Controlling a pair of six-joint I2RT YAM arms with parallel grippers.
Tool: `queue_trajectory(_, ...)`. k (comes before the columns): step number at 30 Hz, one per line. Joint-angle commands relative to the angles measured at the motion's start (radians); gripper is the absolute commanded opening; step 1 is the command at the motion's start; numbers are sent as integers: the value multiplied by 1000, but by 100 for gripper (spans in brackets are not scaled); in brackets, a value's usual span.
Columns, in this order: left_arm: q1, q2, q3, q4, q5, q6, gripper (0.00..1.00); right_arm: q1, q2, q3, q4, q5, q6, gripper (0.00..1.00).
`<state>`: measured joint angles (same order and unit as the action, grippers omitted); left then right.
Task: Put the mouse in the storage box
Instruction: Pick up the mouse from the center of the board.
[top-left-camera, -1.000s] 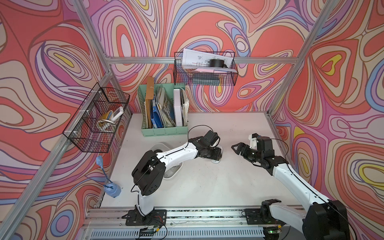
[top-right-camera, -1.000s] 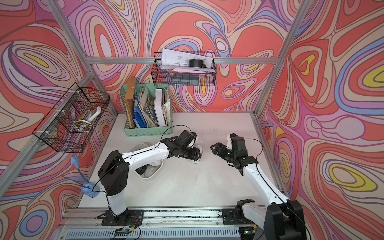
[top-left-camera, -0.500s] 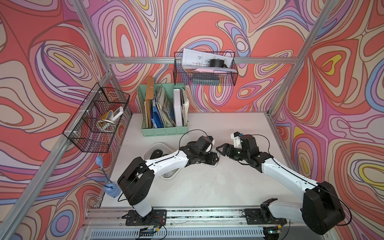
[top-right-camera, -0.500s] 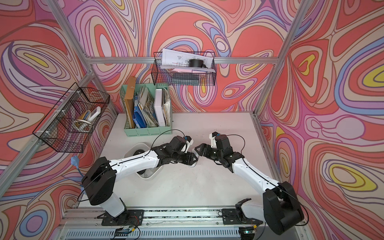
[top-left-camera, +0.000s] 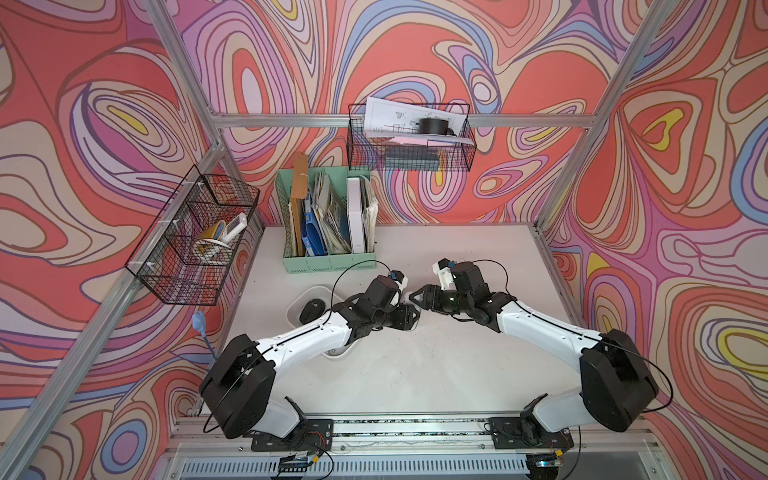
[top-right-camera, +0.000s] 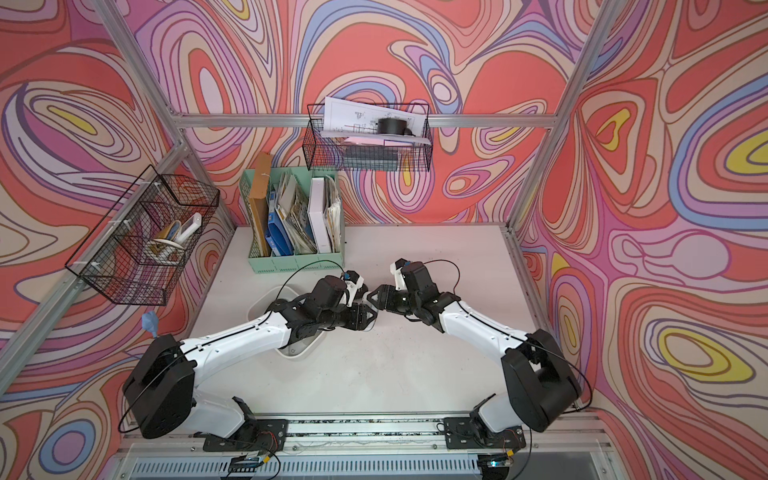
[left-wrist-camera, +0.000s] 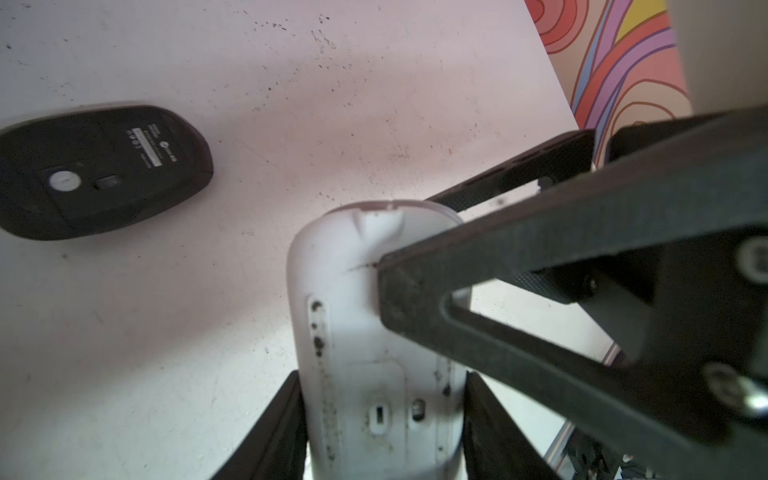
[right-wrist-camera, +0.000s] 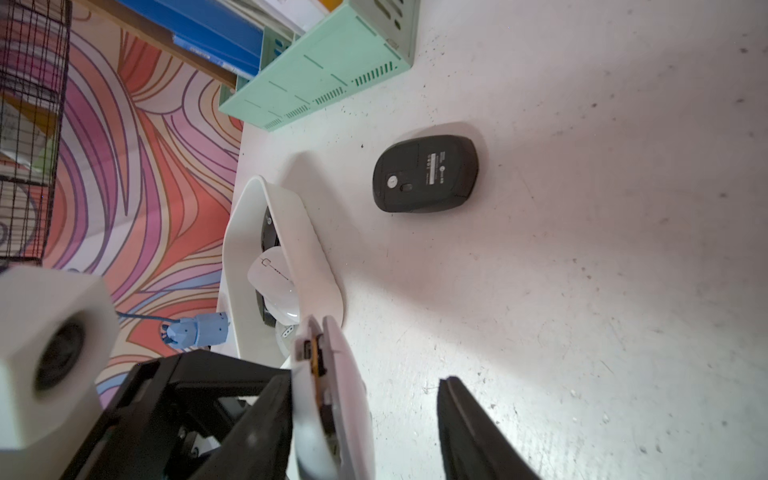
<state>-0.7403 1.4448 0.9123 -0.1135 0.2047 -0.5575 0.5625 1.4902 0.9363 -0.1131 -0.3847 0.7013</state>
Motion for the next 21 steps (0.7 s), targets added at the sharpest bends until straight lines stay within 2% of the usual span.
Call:
queue_trajectory(1,21,-60,-33,60,-13,12,51,35,50,57,6,0,-5,52)
queue_trajectory(6,34,-113,-69,62,-36,22,52,84,122,131,4,-14,-7,43)
queue_trajectory(9,52,-153,-104,70,-60,14,57,104,148,164,-2,-9,-3,31)
queue_trajectory(13,74,-199,-126,44,-81,11,71,118,167,201,-24,10,-5,20)
queue_trajectory(15,85,-234,-142,35,-84,18,76,122,176,225,-36,18,-8,19)
queue_trajectory(19,125,-338,-162,-25,-99,31,92,138,209,307,-88,73,-43,18)
queue_trajectory(21,158,-414,-170,-75,-121,38,96,154,237,365,-131,121,-80,17)
